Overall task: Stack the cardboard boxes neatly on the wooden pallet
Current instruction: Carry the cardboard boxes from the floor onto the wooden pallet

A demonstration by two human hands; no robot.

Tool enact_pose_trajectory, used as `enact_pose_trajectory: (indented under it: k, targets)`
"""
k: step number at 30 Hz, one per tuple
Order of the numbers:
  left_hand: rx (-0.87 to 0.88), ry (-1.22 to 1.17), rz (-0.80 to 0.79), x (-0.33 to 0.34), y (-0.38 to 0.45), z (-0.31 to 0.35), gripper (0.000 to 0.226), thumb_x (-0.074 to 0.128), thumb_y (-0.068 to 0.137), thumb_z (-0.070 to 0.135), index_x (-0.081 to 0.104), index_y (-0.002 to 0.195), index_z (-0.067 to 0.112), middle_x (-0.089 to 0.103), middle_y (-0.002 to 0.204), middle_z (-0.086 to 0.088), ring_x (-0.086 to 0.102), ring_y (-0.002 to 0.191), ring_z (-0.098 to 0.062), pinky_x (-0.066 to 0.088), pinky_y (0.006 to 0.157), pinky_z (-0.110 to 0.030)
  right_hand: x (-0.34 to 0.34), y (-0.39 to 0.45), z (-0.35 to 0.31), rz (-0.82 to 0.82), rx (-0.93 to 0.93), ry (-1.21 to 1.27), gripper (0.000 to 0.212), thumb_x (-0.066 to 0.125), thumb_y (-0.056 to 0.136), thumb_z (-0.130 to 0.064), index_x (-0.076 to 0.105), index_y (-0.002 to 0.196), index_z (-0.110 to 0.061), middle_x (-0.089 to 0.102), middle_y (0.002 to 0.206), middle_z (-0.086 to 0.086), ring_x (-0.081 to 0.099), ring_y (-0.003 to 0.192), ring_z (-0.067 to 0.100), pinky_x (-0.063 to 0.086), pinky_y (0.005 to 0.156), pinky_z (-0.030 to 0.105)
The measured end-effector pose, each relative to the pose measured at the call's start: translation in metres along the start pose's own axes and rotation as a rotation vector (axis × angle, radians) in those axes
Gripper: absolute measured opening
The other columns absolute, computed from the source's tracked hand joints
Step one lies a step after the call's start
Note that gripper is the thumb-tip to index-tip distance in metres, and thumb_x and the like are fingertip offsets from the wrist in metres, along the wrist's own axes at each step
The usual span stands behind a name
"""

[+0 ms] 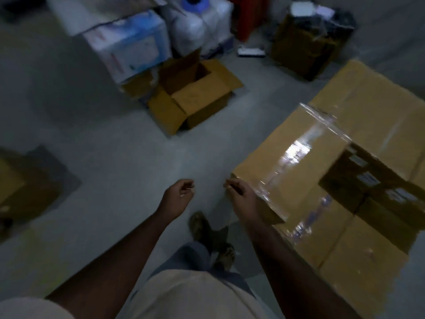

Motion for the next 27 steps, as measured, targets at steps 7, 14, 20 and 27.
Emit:
enact_pose_trajectory:
  k: [7, 14, 20, 27]
  targets:
    - [-0.144, -0.226, 0.445, -0.151, -0.115, -0.110, 0.024, 0.069, 0.097, 0.021, 0.070, 0.120, 0.014, 0.074, 0.105, 0.005, 0.069, 0.098, -0.004, 0.052, 0.084, -0.013, 0.189, -0.071, -0.047, -0.479, -0.061, -0.165, 0.022, 0.061, 0.099, -0.005, 0.071, 0.107, -0.024, 0.076, 0.109, 0.005, 0.071, 0.090, 0.017, 0.052, 0.078, 0.026]
    - [-0.237, -0.422, 0.707, -0.279, -0.213, -0.236, 0.021, 0.066, 0.097, 0.009, 0.069, 0.109, 0.026, 0.074, 0.113, -0.008, 0.070, 0.106, -0.026, 0.054, 0.100, -0.052, 0.386, -0.157, -0.057, -0.739, -0.016, -0.229, 0.029, 0.058, 0.097, 0.000, 0.072, 0.107, -0.023, 0.076, 0.112, 0.007, 0.069, 0.094, 0.019, 0.053, 0.082, 0.035]
    - [-0.301, -0.476, 0.827, -0.405, -0.269, -0.334, 0.021, 0.063, 0.097, 0.004, 0.068, 0.116, 0.010, 0.072, 0.113, -0.014, 0.068, 0.109, -0.033, 0.052, 0.101, -0.055, 0.564, -0.224, -0.053, -0.842, 0.029, -0.252, 0.022, 0.061, 0.098, -0.006, 0.072, 0.111, -0.020, 0.076, 0.111, 0.002, 0.070, 0.098, 0.021, 0.054, 0.084, 0.036]
    - [-0.329, -0.538, 0.831, -0.525, -0.245, -0.378, 0.026, 0.058, 0.098, -0.004, 0.066, 0.121, 0.006, 0.069, 0.117, -0.018, 0.066, 0.112, -0.039, 0.051, 0.102, -0.054, 0.701, -0.223, -0.077, -0.875, 0.029, -0.316, 0.020, 0.061, 0.100, -0.011, 0.071, 0.114, -0.022, 0.076, 0.112, -0.001, 0.072, 0.105, 0.023, 0.057, 0.091, 0.040]
Point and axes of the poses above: each hand's wrist, its own y-axis towards the middle knuckle, its own x-axis out of the palm, z = x × y, the point moved 3 cm from there along y, towards the middle knuckle
